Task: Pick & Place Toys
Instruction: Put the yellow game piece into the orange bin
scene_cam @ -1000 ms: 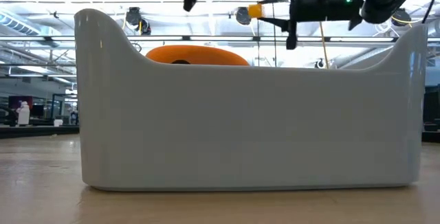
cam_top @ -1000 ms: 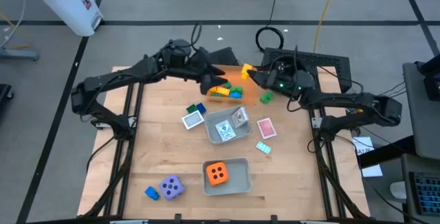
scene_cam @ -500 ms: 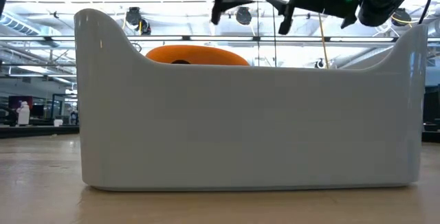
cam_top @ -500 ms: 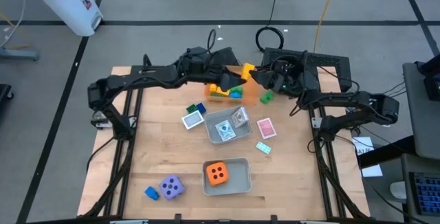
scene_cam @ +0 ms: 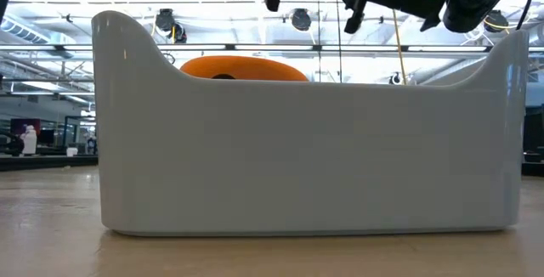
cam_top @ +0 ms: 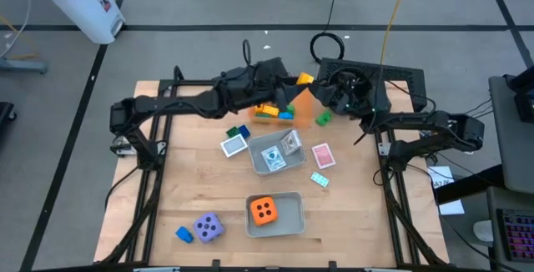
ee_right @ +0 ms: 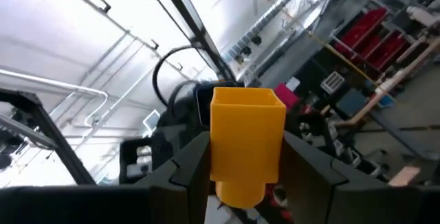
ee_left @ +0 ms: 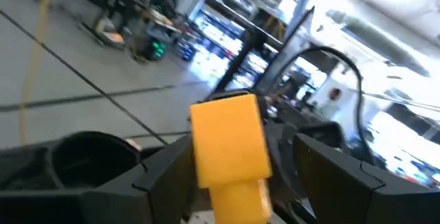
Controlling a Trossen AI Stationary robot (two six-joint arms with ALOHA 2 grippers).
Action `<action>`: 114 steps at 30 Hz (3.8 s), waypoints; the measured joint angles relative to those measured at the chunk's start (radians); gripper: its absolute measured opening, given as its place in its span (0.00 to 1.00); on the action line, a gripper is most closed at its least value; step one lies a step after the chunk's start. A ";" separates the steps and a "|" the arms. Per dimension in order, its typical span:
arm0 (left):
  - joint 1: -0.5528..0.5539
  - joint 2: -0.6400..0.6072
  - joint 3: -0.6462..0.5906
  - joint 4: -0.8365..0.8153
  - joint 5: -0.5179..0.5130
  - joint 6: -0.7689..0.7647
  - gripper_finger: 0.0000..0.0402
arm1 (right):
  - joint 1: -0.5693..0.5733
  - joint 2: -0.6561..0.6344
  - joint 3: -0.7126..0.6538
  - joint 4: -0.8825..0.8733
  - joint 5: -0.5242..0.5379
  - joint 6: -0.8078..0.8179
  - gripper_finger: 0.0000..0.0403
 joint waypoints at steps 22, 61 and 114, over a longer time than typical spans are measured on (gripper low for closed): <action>-0.037 0.047 0.001 0.103 -0.075 -0.028 0.63 | 0.007 0.000 0.000 0.108 0.075 0.002 0.33; -0.037 0.066 0.001 0.149 -0.094 -0.040 0.30 | 0.014 0.000 0.000 0.096 0.075 -0.003 0.33; 0.371 -0.013 0.079 -0.863 0.367 0.247 0.28 | -0.192 -0.099 0.001 -0.341 -0.371 -0.167 0.63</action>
